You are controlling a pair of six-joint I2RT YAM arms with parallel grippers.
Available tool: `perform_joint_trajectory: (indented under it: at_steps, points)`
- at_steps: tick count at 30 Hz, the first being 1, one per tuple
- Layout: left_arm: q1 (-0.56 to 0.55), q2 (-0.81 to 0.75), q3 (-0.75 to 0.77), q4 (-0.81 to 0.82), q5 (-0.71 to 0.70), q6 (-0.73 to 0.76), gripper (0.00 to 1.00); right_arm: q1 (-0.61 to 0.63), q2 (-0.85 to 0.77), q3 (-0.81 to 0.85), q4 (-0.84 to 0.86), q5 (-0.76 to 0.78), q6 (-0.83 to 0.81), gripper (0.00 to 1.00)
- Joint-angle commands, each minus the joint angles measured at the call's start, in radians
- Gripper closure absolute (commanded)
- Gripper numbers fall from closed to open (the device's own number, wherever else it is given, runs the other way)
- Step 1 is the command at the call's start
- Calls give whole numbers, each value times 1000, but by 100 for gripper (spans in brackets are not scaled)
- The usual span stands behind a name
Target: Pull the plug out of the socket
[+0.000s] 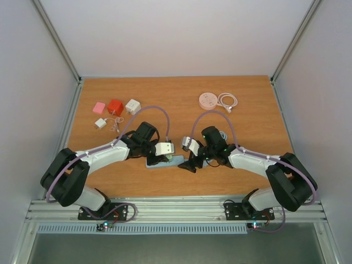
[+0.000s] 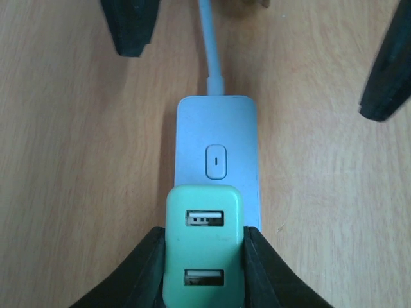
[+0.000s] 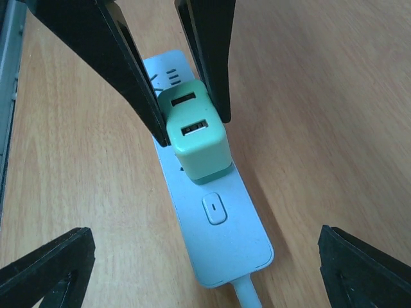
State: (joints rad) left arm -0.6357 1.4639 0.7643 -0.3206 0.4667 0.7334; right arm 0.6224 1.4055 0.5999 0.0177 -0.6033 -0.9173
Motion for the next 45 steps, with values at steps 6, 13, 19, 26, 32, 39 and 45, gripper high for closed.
perform_joint_trajectory:
  at_steps: [6, 13, 19, 26, 32, 39, 45]
  points:
    - [46, -34, -16, -18, 13, 111, 81, 21, 57, 36, 84, -63, -15, 4]
    - [131, -49, -14, -97, 71, 266, 80, 72, 188, 77, 220, -115, 39, 4]
    - [154, -27, 4, -115, 130, 312, 81, 90, 325, 119, 316, -107, 31, 6]
    - [155, -22, -3, -78, 176, 298, 81, 99, 419, 156, 336, -92, 14, 10]
    - [157, 2, 21, -76, 212, 277, 81, 121, 456, 157, 341, -81, 0, 20]
    - [166, -3, 21, -88, 223, 283, 82, 130, 480, 95, 444, -24, 1, 32]
    - [166, -35, 22, -94, 267, 264, 82, 131, 489, 78, 471, -11, 5, 52]
